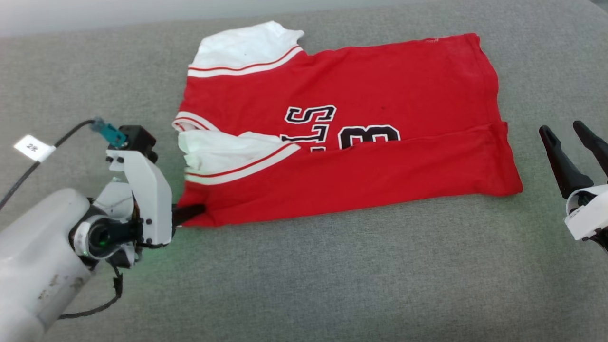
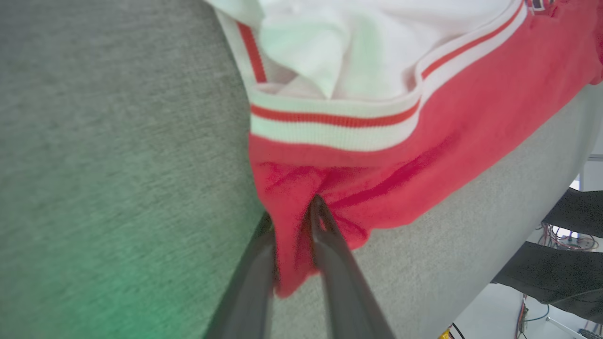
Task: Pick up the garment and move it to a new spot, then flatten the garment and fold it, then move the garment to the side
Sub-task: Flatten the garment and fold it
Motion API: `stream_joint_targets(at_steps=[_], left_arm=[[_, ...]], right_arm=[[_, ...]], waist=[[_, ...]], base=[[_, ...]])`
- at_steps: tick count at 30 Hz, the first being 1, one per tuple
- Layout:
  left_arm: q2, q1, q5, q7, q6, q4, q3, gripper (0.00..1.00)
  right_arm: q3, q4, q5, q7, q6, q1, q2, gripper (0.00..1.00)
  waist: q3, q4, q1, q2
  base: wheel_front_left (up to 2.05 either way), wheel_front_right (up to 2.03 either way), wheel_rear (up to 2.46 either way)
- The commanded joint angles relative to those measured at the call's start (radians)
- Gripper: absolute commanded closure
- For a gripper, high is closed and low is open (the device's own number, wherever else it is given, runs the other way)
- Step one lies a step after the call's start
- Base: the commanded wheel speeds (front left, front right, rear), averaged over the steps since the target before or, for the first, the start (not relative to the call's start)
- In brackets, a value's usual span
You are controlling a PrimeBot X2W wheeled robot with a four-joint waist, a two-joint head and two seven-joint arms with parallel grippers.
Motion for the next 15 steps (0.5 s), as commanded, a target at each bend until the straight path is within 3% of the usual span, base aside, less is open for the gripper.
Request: stream_joint_targets(at_steps=[1, 7, 15], left_arm=[[-0.035, 0.042, -0.012, 0.006, -0.013, 0.014, -0.019, 1.0], [-0.054, 0.027, -0.007, -0.008, -0.045, 0.032, -0.013, 1.0], [-0.085, 0.0, 0.014, -0.019, -0.068, 0.02, -0.019, 1.0]], right_arm=[[-0.003, 0.002, -0.01, 0.003, -0.002, 0.015, 0.003, 0.0], [0.054, 0.012, -0.028, 0.132, -0.002, -0.015, -0.028, 0.0], [0.182, 0.088, -0.008, 0.495, -0.002, -0.126, -0.056, 0.0]], waist=[[0.008, -0.01, 0.0, 0.0], [0.007, 0.003, 0.0, 0.0], [0.026, 0.04, 0.0, 0.0]], base=[[0.0, 0.0, 0.0], [0.0, 0.0, 0.0], [0.0, 0.0, 0.0]])
